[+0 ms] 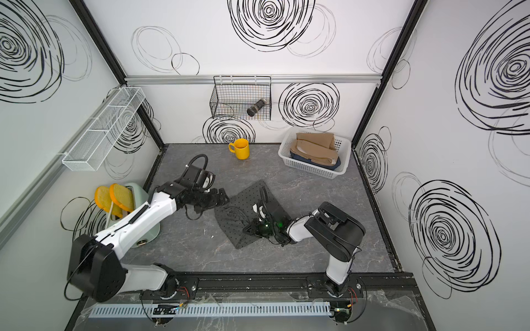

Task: Roll up the skirts
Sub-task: Roll the skirt at the center of the board.

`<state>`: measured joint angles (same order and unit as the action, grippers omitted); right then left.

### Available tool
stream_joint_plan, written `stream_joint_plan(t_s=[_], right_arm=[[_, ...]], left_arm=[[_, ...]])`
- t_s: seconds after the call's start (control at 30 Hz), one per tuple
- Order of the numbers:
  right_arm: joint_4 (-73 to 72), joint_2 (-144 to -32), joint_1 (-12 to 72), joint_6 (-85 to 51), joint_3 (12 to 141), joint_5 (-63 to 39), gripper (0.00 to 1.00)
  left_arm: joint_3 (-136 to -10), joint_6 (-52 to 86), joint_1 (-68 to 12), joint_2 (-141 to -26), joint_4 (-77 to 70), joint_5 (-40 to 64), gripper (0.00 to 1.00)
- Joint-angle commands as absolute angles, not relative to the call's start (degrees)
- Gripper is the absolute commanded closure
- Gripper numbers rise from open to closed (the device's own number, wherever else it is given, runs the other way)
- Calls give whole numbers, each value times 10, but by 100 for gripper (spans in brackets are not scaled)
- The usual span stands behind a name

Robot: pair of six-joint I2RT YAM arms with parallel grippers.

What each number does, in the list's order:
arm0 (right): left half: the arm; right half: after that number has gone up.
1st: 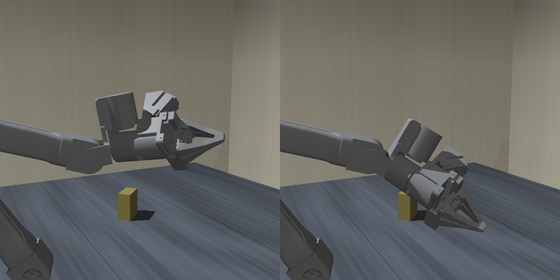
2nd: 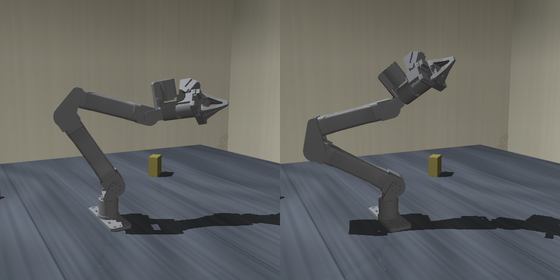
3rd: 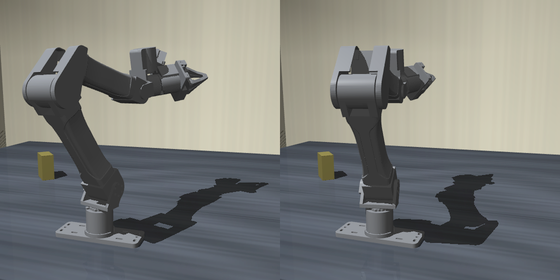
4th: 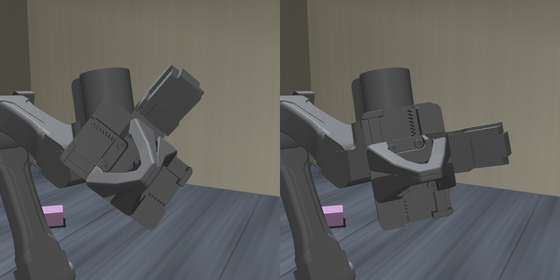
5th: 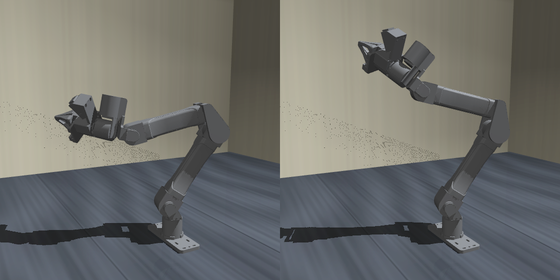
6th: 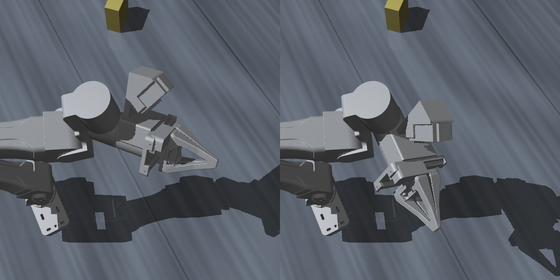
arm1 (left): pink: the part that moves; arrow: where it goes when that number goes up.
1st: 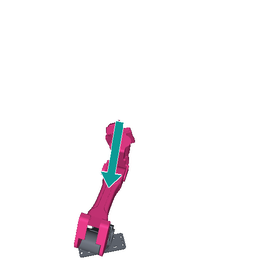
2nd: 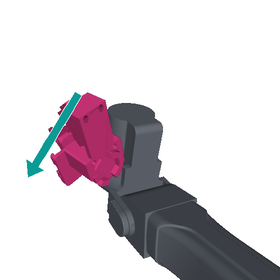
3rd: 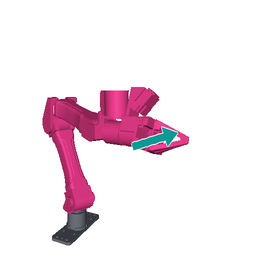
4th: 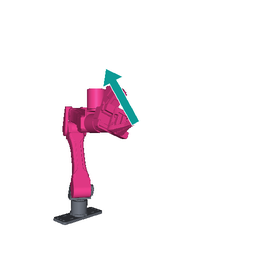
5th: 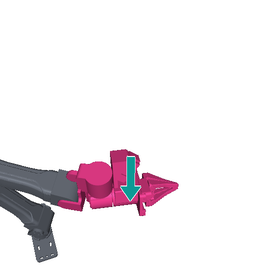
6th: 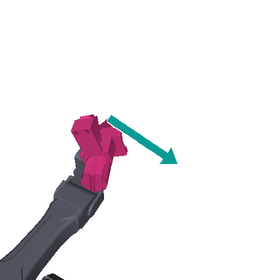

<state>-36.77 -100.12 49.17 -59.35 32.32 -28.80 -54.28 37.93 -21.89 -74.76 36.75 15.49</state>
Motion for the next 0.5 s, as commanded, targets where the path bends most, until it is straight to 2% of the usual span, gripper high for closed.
stream_joint_plan(t_s=[0.0, 0.13, 0.23, 0.3, 0.33, 0.4, 0.47], right_arm=[[-381, -975, 500, -581, 311, -295, 100], [-358, -963, 509, -554, 311, -275, 100], [-357, -968, 513, -549, 309, -279, 100], [-358, -969, 516, -545, 307, -280, 100], [-354, -967, 518, -541, 305, -277, 100], [-346, -964, 522, -534, 303, -275, 100], [-342, -959, 526, -527, 300, -275, 100]], left_arm=[[-442, 495, -238, -698, 233, 227, 2], [-391, 585, -244, -709, 142, 259, 2], [-384, 605, -239, -743, 112, 259, 7], [-395, 596, -225, -769, 110, 260, 17], [-411, 576, -218, -780, 116, 254, 28], [-459, 533, -214, -800, 172, 206, 39], [-493, 502, -212, -820, 209, 171, 43]])
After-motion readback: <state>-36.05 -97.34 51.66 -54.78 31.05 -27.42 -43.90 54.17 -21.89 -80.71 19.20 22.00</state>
